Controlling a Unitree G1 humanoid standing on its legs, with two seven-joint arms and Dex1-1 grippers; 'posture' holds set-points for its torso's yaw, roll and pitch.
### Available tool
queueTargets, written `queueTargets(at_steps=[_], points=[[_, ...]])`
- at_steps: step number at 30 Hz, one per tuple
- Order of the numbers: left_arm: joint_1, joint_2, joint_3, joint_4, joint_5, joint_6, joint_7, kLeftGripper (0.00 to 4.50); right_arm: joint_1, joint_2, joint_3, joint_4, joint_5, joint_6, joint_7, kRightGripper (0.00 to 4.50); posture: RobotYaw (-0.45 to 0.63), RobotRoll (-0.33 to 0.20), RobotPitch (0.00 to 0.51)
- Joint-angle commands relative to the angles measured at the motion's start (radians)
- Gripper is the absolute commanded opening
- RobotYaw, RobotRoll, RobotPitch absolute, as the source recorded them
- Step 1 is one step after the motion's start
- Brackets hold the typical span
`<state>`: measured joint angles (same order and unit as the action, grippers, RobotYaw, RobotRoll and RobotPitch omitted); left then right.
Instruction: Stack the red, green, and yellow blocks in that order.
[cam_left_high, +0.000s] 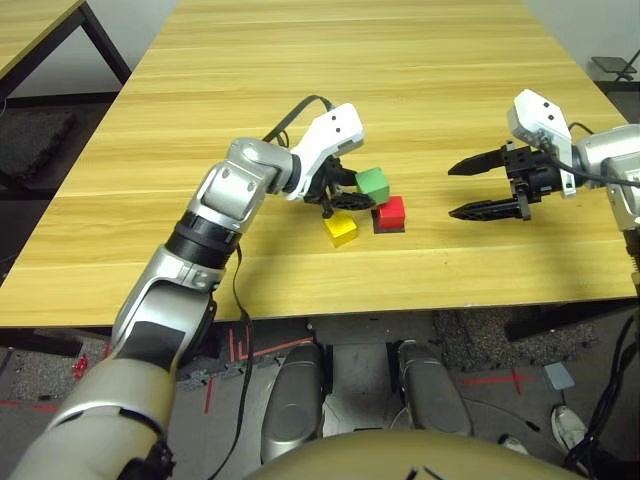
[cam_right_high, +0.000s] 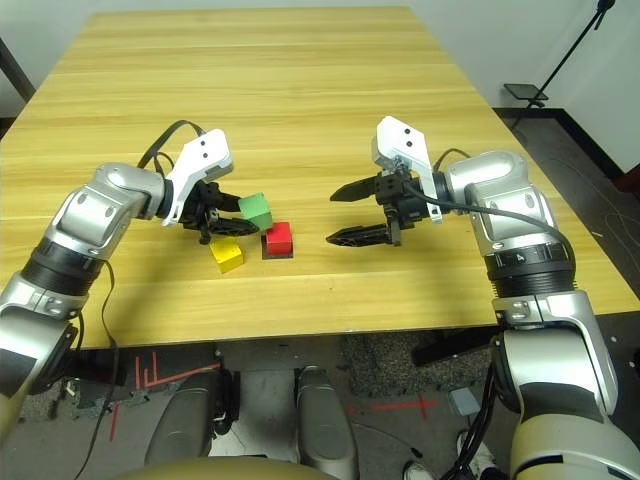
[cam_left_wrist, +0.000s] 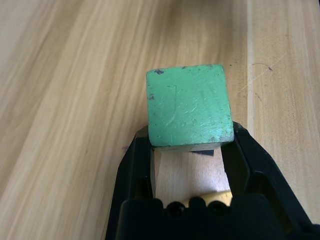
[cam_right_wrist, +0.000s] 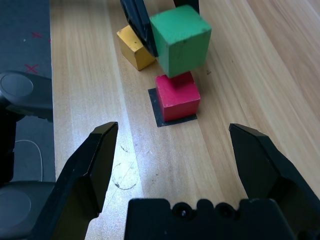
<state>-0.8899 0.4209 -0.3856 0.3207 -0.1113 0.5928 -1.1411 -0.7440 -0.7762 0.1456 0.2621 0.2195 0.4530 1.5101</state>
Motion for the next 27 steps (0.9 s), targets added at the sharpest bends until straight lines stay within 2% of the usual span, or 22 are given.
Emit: queueTargets(at_steps=[1,13,27], points=[[-0.026,-0.019,-0.026,0.073,0.028,-0.067,-0.026,2.02,0.023,-0.02,-0.016,-0.034,0.022,0.019,-0.011,4.5,0.15,-0.124,0.095],[-0.029,-0.066,-0.03,0.106,0.047,-0.097,-0.057,2.02,0.053,-0.047,-0.022,-0.069,0.047,0.043,-0.048,4.5,0.13,-0.123,0.107],[-0.033,-0.095,-0.027,0.144,0.077,-0.135,-0.051,2.02,0.041,-0.034,-0.015,-0.065,0.054,0.046,-0.072,4.5,0.12,-0.122,0.113]])
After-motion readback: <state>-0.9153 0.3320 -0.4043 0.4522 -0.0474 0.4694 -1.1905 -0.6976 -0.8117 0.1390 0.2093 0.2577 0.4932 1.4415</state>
